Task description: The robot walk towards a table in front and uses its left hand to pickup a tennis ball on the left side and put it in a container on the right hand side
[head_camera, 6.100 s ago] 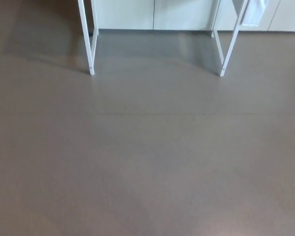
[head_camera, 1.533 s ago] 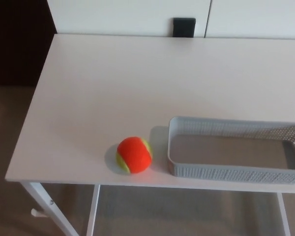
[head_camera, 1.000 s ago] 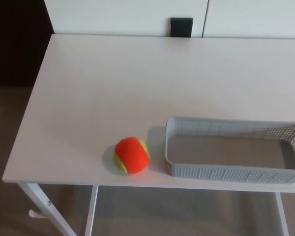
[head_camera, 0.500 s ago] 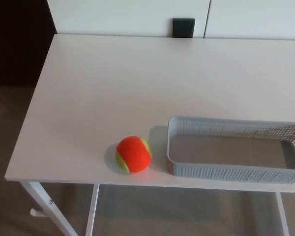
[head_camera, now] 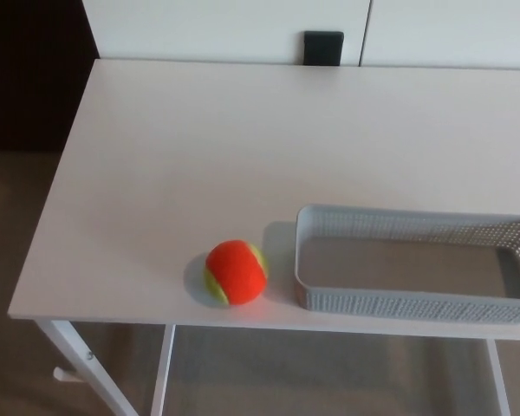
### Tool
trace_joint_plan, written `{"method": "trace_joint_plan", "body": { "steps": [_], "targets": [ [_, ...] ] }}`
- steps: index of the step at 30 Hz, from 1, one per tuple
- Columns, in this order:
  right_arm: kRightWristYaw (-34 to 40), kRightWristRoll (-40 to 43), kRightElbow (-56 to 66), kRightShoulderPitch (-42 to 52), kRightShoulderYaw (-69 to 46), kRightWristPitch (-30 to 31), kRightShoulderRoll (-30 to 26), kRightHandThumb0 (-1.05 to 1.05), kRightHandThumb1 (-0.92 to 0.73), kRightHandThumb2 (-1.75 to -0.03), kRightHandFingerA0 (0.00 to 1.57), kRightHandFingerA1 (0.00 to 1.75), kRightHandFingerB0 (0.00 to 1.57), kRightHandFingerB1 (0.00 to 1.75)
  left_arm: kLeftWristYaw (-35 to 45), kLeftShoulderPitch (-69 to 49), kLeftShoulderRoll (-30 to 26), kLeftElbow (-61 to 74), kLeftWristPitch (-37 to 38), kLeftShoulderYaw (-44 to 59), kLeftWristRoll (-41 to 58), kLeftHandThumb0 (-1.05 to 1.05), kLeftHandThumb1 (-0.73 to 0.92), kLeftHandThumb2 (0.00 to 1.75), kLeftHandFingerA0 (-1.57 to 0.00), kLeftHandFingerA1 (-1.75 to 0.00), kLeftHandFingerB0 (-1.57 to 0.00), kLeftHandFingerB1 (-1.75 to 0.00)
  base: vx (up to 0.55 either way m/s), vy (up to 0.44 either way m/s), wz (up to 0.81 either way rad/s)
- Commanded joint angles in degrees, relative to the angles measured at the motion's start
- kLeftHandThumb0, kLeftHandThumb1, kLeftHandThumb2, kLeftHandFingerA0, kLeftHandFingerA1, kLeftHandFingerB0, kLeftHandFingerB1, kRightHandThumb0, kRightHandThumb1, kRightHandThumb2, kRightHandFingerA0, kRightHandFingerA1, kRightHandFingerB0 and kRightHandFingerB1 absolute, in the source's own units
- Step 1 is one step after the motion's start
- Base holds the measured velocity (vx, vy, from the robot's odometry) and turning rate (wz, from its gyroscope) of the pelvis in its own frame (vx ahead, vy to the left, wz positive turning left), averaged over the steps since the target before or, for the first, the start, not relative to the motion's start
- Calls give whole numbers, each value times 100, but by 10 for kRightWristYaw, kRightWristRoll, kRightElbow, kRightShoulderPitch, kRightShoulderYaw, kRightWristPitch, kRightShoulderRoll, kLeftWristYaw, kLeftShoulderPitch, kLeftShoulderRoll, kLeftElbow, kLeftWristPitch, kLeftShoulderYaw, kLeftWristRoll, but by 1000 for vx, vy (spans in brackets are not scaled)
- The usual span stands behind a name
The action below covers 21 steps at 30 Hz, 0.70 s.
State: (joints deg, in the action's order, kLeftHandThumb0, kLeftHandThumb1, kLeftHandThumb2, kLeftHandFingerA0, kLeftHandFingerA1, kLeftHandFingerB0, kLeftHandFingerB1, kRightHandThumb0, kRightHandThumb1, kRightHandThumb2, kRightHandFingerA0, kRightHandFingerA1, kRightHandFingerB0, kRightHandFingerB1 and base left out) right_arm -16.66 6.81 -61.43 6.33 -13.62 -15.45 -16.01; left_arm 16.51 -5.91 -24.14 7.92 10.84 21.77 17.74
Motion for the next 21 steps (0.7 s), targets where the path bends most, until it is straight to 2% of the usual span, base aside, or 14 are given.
{"method": "trace_joint_plan", "body": {
  "steps": [1,4,5,10,16,17,21],
  "targets": [
    [12,-8,-6,-9,4,10,-8,-38,-56,-56,49,47,30,34,47,160,-49,189,-171,-244,-222,-35,34,51,-33,-41,-30,-32,0,0,0],
    [14,-14,-2,-11,10,9,-9,-40,-57,-56,52,48,30,35,55,188,-55,178,-191,-281,-253,-32,33,50,-32,-38,-29,-31,0,0,0],
    [14,-15,1,-11,12,11,-8,-39,-57,-56,53,50,28,35,69,207,-60,168,-203,-311,-285,-20,14,77,-13,-53,-12,-51,0,0,0],
    [8,-11,17,-4,14,12,-6,-40,-56,-57,49,49,28,35,82,240,-61,145,-228,-384,-352,-20,13,76,-12,-53,-10,-51,0,0,0],
    [8,-7,20,-8,15,18,-6,-37,-57,-56,50,48,28,35,84,254,-66,130,-234,-429,-400,-23,16,78,-10,-52,-7,-50,0,0,0],
    [7,-5,16,-10,14,15,-5,-30,-59,-57,48,46,28,33,86,256,-67,126,-240,-441,-414,-24,16,78,-8,-52,-6,-50,0,0,0],
    [11,-4,17,-15,14,20,-3,-33,-59,-57,50,47,29,34,93,263,-71,128,-267,-466,-436,-25,18,78,-4,-50,-2,-48,0,0,0]
  ]
}}
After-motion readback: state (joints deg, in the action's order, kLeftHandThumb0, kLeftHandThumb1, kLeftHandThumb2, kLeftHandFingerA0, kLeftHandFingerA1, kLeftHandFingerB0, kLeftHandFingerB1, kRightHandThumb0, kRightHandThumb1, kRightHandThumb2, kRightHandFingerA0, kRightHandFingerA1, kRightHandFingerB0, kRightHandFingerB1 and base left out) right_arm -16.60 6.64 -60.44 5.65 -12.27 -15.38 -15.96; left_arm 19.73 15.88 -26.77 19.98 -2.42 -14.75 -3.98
